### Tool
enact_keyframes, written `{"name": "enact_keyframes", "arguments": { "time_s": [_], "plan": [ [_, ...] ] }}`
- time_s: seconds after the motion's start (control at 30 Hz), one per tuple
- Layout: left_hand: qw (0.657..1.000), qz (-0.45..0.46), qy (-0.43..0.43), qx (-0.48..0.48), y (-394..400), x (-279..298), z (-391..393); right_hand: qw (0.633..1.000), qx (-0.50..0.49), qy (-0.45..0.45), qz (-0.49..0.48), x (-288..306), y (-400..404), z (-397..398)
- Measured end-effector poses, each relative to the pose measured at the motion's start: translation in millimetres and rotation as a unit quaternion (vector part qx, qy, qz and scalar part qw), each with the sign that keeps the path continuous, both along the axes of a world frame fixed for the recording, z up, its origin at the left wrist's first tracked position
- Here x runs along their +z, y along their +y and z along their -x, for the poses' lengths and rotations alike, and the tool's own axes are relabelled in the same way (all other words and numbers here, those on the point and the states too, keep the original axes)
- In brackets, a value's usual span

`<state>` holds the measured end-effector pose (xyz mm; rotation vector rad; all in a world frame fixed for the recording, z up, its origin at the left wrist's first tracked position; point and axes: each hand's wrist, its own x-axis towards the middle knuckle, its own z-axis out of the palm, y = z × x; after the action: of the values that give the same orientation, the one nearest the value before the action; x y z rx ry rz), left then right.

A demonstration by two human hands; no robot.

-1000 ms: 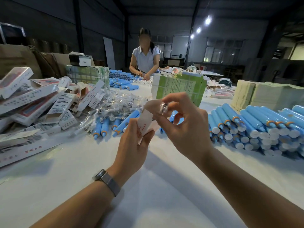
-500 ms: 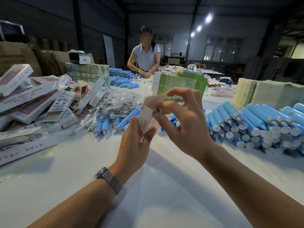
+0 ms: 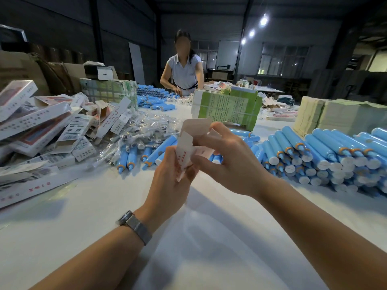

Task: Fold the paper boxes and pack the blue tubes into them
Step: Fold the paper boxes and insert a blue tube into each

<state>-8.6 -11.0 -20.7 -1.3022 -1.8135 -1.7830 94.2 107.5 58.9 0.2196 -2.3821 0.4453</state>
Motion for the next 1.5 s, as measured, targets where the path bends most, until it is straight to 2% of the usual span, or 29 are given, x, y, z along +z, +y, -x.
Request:
{"name": "enact_keyframes", "arguments": {
  "time_s": [0.13, 0.23, 0.37, 0.43, 0.53, 0.67, 0.8, 1.0, 1.23, 1.5],
  "plan": [
    [0.997, -0.032, -0.022, -0.062, -3, 2, -1, 0.990, 0.069, 0.073, 0.100, 0, 0, -1],
    [0.995, -0.052, -0.022, -0.083, -4, 4, -5, 0.973, 0.087, 0.084, 0.194, -3, -1, 1],
    [0.997, -0.074, 0.008, 0.013, -4, 13, -5, 0.954, 0.100, 0.088, 0.270, -6, 2, 2],
    [0.996, -0.079, 0.016, 0.026, -7, 15, -3, 0.942, 0.118, 0.091, 0.301, -6, 2, 3],
    [0.998, -0.068, 0.003, 0.004, -9, 17, -3, 0.939, 0.124, 0.089, 0.308, -6, 3, 2],
    [0.997, -0.047, 0.061, 0.019, -10, 16, -4, 0.940, 0.121, 0.084, 0.309, -8, 3, 0],
    [0.995, -0.044, 0.082, 0.037, -10, 17, -3, 0.941, 0.117, 0.089, 0.305, -9, 3, 0],
    [0.999, -0.039, 0.035, 0.001, -15, 20, -7, 0.945, 0.110, 0.084, 0.296, -9, 5, 0],
    [0.998, -0.039, 0.051, 0.003, -17, 25, -12, 0.944, 0.114, 0.068, 0.301, -6, 6, -1],
    [0.998, -0.044, 0.054, 0.002, -17, 26, -14, 0.956, 0.121, 0.061, 0.260, -3, 11, -3]
  ]
}}
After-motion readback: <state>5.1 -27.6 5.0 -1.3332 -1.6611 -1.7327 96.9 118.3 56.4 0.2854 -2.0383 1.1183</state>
